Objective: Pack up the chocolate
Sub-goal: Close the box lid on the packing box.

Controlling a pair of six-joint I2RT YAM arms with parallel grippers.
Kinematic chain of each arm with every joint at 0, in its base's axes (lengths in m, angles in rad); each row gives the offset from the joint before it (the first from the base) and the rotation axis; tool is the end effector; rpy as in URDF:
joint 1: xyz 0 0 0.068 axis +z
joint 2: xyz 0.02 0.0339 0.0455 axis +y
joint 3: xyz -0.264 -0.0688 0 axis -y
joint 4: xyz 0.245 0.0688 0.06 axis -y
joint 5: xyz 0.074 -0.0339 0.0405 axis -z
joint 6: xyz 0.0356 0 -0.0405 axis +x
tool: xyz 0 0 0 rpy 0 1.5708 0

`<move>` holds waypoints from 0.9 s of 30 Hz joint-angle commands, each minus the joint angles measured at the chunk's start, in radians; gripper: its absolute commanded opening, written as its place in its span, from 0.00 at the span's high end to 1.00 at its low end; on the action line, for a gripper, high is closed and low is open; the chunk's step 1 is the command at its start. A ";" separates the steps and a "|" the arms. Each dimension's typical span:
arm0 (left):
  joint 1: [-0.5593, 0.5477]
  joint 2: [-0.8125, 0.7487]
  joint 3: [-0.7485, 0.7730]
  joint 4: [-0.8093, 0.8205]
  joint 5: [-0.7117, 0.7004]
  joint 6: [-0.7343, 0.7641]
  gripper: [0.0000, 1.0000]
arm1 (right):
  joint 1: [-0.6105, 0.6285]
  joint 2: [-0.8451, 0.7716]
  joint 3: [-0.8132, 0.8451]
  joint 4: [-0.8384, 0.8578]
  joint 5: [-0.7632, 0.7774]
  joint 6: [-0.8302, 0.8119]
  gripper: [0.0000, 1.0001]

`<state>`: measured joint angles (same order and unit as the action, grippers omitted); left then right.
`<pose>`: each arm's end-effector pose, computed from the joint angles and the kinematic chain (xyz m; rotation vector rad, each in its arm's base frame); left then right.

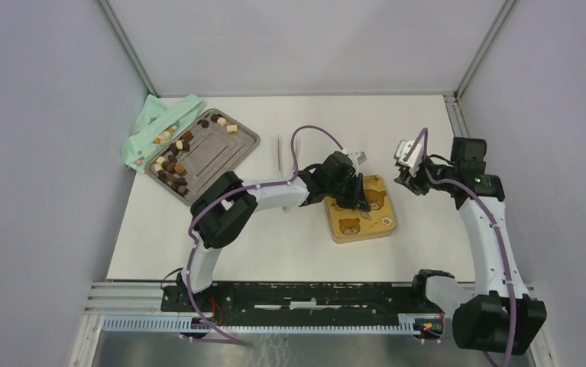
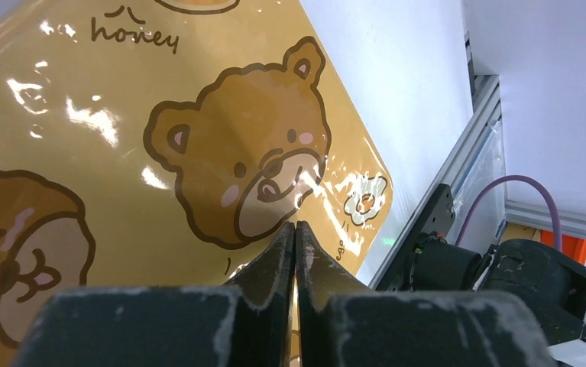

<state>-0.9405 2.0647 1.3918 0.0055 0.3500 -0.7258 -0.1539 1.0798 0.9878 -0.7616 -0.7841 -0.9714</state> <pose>0.2604 -0.3776 0.1737 0.4836 2.4754 -1.2011 0.2116 -0.0074 0.3088 -1.1468 1.8192 0.3183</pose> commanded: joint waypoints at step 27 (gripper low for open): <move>0.057 -0.372 -0.209 -0.131 -0.190 0.100 0.86 | 0.200 0.275 0.050 0.053 0.140 0.149 0.80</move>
<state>-0.8909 1.7851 1.2625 -0.0845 0.2512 -0.6792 -0.0116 1.2816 1.0389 -0.7670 -0.6647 -0.9165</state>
